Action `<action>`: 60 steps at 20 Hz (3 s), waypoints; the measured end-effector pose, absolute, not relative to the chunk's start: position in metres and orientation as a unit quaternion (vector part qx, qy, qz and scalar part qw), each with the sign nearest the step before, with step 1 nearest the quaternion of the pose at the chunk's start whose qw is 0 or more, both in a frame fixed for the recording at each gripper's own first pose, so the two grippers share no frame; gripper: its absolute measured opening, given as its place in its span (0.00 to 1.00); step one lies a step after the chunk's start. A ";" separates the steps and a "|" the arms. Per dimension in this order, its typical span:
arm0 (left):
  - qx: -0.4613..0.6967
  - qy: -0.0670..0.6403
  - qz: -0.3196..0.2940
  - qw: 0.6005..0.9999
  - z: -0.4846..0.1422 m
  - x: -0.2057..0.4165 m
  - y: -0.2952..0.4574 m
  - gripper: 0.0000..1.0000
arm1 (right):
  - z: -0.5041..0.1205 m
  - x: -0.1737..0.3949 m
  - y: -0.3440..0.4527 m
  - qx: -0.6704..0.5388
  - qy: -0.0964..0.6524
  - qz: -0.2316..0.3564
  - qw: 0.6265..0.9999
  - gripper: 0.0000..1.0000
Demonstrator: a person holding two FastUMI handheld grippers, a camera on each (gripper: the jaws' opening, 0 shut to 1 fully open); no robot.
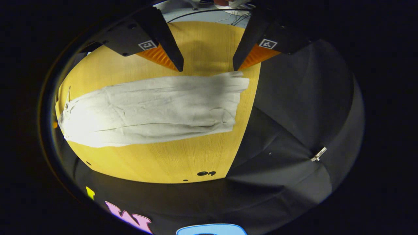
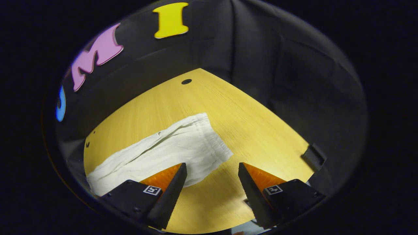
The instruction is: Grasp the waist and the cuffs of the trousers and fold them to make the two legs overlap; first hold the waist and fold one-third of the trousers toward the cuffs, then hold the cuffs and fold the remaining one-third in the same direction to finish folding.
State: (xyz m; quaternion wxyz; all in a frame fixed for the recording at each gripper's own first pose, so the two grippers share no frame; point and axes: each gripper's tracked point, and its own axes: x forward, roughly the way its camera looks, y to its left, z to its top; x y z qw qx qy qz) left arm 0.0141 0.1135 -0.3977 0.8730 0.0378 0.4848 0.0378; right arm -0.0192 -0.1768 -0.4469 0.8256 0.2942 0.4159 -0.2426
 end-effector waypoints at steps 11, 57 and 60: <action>-0.120 0.446 0.014 0.887 -0.377 0.024 0.050 0.98 | -0.487 0.039 -0.194 0.518 0.288 -0.358 0.721 0.75; -0.622 0.257 0.194 0.713 -0.448 0.082 0.128 0.06 | -0.330 0.101 -0.134 0.408 0.158 -0.200 0.877 0.09; -0.617 0.262 0.186 0.718 -0.448 0.082 0.129 0.06 | -0.307 0.116 -0.095 0.373 0.154 -0.163 0.901 0.09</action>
